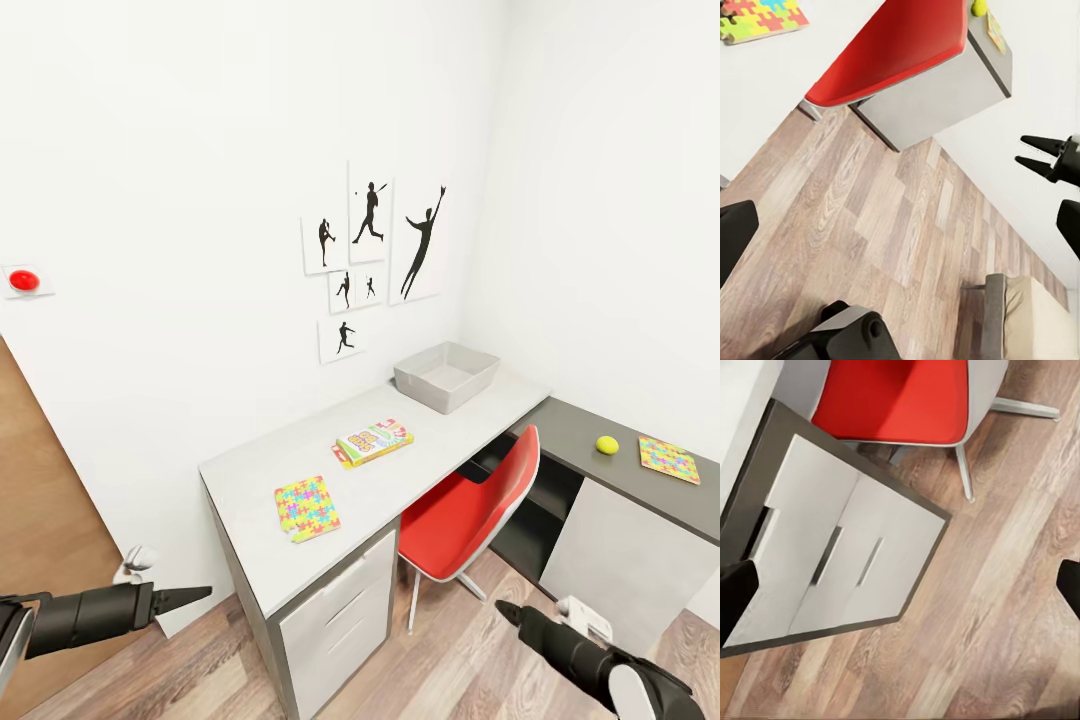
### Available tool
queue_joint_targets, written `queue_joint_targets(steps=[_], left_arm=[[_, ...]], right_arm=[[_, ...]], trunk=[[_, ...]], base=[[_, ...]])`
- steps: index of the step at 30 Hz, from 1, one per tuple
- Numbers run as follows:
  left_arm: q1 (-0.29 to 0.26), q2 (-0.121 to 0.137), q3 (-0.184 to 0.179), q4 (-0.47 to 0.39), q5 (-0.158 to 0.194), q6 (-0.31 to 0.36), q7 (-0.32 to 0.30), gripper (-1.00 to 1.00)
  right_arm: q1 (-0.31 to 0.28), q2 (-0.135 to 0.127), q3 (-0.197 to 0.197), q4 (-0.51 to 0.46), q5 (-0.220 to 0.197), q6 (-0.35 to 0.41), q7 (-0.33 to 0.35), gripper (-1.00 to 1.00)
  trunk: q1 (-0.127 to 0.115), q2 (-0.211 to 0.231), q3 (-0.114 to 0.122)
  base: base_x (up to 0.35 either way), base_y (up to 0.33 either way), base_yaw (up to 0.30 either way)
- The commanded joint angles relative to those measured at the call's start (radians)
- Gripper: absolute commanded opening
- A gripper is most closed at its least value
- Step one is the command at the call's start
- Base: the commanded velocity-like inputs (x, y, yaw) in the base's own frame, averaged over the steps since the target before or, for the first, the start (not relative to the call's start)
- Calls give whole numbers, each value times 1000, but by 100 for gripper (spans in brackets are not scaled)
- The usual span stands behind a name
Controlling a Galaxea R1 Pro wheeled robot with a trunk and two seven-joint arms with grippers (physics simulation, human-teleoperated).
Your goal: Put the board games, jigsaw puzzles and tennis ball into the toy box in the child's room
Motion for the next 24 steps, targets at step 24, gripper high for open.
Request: queue_joint_targets(steps=[24], left_arm=[[-3,5,43,30,0,15,-139,100]], right_arm=[[-2,-39,-38,-2,-146,19,487,100]], trunk=[[1,-2,-2]], base=[[0,0,0]])
